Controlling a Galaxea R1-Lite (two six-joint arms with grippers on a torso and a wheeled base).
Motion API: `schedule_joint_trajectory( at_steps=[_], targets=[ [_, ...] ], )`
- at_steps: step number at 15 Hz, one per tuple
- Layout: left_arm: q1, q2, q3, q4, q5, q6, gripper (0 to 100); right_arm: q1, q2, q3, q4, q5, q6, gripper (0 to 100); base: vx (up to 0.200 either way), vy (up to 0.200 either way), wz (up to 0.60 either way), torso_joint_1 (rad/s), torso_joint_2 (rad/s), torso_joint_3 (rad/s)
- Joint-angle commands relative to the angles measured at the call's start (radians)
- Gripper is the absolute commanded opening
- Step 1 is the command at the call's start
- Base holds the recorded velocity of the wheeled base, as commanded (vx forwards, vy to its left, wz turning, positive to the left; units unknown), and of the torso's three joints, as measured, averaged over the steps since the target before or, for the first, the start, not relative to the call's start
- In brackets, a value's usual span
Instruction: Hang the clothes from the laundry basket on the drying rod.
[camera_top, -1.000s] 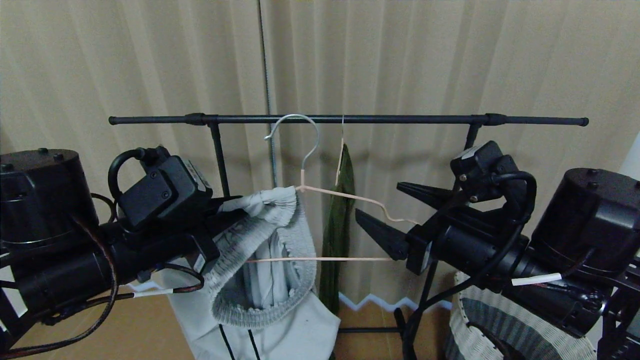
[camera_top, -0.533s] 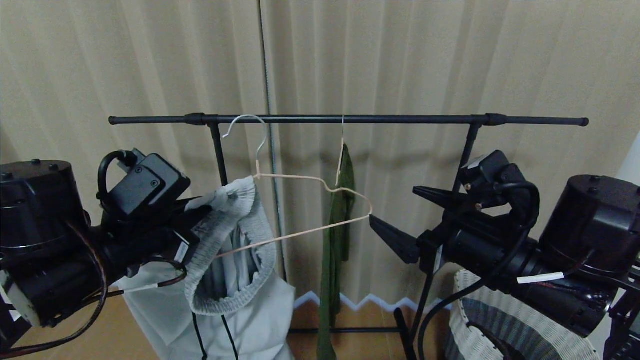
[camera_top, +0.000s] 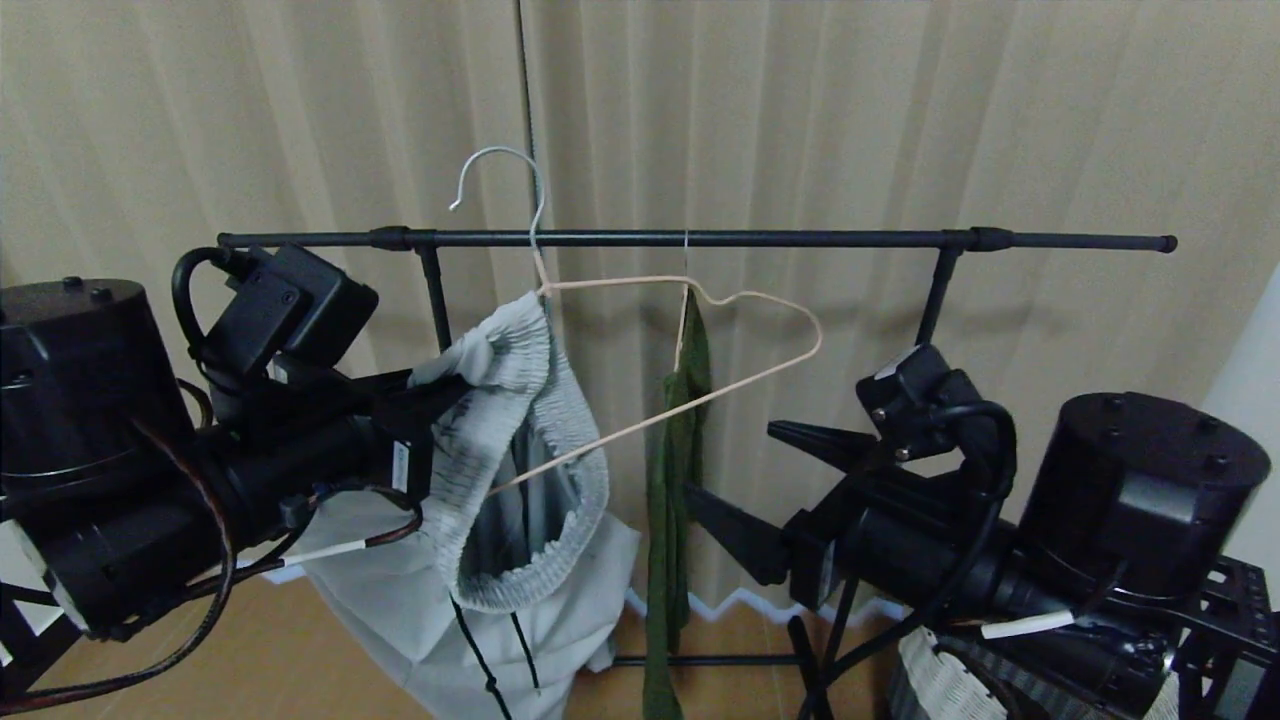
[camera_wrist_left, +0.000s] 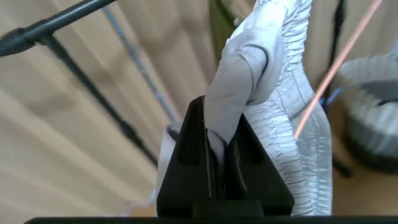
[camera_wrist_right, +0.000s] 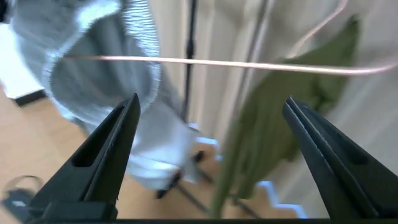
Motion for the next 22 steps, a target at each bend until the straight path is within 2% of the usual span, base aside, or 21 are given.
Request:
schedule_joint_trajectory(
  at_steps=[1, 6, 11, 12, 16, 22],
  targets=[
    [-0.046, 0.004, -0.026, -0.004, 0.001, -0.024, 0, 0.040, 0.084, -0.046, -0.002, -0.003, 0.010, 100, 0.000, 0.000, 0.00, 0.000, 0.00, 0.000],
    [-0.075, 0.030, -0.029, -0.081, 0.002, -0.046, 0, 0.054, 0.187, -0.121, -0.001, -0.022, 0.010, 100, 0.000, 0.000, 0.00, 0.000, 0.00, 0.000],
    [-0.078, 0.010, -0.020, -0.082, 0.001, -0.044, 0, 0.028, 0.243, -0.152, -0.001, -0.034, 0.010, 100, 0.000, 0.000, 0.00, 0.000, 0.00, 0.000],
    [-0.078, 0.008, -0.018, -0.082, 0.001, -0.044, 0, 0.025, 0.243, -0.152, -0.002, -0.039, 0.010, 0, 0.000, 0.000, 0.00, 0.000, 0.00, 0.000],
    [-0.077, 0.005, -0.020, -0.082, 0.001, -0.043, 0, -0.009, 0.233, -0.146, -0.001, -0.043, 0.010, 0, 0.000, 0.000, 0.00, 0.000, 0.00, 0.000],
    [-0.071, -0.001, -0.006, -0.082, 0.001, -0.037, 0, -0.141, 0.202, -0.146, -0.001, -0.056, 0.007, 0, 0.000, 0.000, 0.00, 0.000, 0.00, 0.000]
  ],
)
